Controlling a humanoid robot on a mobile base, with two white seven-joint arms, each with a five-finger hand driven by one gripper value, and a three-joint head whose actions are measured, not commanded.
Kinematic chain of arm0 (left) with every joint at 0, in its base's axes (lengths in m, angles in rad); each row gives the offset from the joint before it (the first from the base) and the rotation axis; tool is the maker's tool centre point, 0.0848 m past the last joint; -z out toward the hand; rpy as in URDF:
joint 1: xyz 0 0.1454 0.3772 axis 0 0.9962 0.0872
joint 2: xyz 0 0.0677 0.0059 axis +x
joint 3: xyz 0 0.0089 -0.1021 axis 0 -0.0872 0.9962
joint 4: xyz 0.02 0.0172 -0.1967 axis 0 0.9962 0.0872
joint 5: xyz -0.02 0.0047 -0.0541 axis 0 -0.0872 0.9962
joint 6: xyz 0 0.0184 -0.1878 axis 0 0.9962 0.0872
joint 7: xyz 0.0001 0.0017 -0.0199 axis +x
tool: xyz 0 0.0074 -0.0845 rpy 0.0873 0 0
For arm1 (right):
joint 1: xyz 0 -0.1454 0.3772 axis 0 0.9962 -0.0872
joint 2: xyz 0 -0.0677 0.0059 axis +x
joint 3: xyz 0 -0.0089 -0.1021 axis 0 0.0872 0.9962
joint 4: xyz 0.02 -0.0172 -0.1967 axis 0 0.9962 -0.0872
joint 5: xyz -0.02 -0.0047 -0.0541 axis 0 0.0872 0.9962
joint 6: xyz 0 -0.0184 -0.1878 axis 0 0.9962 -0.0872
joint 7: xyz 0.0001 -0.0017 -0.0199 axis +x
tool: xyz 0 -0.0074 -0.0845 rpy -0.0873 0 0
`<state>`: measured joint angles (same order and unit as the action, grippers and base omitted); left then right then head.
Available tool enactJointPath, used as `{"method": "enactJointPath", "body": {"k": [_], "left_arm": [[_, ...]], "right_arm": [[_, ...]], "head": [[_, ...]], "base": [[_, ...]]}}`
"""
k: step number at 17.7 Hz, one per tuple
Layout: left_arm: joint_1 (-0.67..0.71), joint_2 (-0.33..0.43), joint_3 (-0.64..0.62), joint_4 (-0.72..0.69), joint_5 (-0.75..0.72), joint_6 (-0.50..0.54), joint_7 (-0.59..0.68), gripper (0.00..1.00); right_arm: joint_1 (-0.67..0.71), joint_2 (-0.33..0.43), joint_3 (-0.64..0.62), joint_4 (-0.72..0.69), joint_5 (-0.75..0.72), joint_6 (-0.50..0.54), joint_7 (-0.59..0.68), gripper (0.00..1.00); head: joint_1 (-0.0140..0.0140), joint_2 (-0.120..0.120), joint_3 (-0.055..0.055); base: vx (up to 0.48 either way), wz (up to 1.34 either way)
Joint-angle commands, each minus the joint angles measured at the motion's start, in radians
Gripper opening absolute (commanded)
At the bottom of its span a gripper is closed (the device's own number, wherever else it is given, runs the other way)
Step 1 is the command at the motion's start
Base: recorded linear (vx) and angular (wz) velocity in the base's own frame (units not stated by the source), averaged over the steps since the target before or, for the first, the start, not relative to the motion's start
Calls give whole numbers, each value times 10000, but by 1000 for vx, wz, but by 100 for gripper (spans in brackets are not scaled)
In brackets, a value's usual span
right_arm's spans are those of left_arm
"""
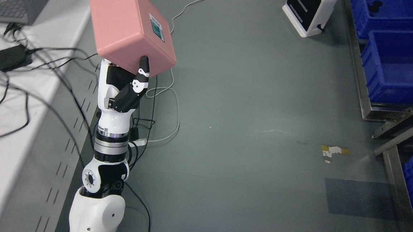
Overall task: Place storage box into left shelf container
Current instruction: 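Carry the pink box aloft while turning toward the shelf rack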
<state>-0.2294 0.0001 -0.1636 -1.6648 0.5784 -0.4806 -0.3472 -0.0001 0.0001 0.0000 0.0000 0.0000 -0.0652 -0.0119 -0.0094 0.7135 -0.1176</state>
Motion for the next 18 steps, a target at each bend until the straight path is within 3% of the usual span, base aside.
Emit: {"method": "enactJointPath", "body": {"k": [1, 10, 15, 18], "left_arm": [[269, 173, 26, 50, 14, -133, -10, 2], [2168, 173, -1416, 525, -32, -470, -1236, 2], [2891, 173, -2274, 1475, -93, -1344, -1529, 2], [3336, 173, -2505, 1843, -230, -1345, -1665, 2]], "right_arm": [[-75, -175, -30, -174, -15, 8, -3, 100], [-75, -175, -30, -174, -15, 8, -19, 100], [-75, -175, -30, -174, -15, 8, -3, 100], [-75, -175, -30, -174, -15, 8, -3, 100]], "head": [[0, 0, 0], [0, 0, 0], [0, 0, 0], [0, 0, 0]], "base": [[528, -567], [487, -866], [335, -1118], [267, -1155]]}}
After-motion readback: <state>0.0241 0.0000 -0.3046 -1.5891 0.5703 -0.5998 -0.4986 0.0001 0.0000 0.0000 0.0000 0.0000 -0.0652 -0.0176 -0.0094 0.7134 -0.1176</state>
